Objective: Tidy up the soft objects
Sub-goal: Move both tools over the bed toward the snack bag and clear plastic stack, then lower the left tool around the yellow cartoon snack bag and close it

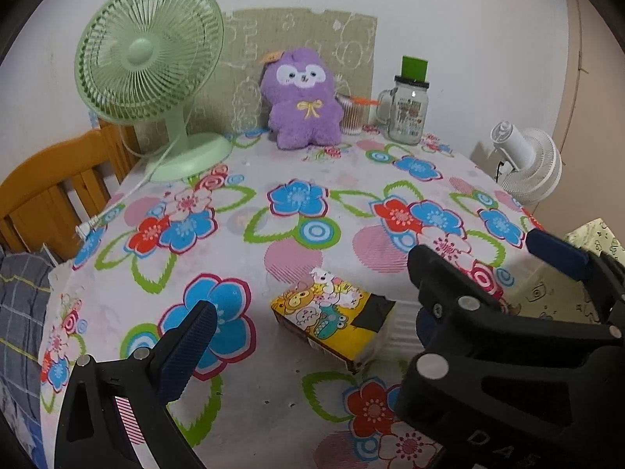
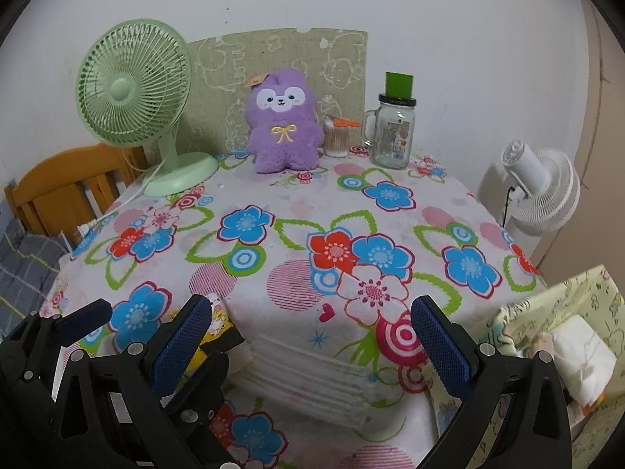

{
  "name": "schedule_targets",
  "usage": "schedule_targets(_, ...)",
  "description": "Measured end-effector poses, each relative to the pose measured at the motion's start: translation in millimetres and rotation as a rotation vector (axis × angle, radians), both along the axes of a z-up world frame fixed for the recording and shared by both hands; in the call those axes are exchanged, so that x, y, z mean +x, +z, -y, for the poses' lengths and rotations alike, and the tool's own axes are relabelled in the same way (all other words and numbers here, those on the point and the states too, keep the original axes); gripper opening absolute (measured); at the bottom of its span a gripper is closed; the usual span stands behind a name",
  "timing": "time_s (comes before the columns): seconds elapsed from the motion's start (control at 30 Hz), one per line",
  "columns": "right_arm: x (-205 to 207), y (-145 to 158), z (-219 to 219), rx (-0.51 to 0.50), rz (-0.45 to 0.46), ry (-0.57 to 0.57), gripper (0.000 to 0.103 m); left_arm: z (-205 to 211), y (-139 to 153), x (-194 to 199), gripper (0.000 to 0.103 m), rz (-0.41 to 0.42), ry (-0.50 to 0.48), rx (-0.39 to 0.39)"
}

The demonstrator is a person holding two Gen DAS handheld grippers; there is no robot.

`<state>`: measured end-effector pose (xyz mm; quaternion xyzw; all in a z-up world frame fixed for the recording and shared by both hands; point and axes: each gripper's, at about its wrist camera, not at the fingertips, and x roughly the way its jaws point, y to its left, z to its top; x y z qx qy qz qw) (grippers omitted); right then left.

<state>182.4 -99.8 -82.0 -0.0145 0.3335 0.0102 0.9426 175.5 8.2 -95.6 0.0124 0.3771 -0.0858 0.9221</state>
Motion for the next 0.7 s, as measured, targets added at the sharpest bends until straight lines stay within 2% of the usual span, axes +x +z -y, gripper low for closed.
schedule_targets(0.23, 10.4, -10.6, -5.3, 0.020, -0.042, 0.042, 0.102, -7.7, -14.7, 8.3, 0.103, -0.055, 0.028, -0.014)
schedule_targets(0.5, 22.8, -27.8, -4.0, 0.063, -0.121, 0.058, 0.094, -9.0, -27.3, 16.3, 0.102, -0.101, 0.030, -0.026)
schedule_targets(0.7, 31.4, -45.1, -5.2, 0.076, -0.196, 0.063, 0.089, -0.7, -37.2, 21.0, 0.102, -0.130, 0.028, 0.025)
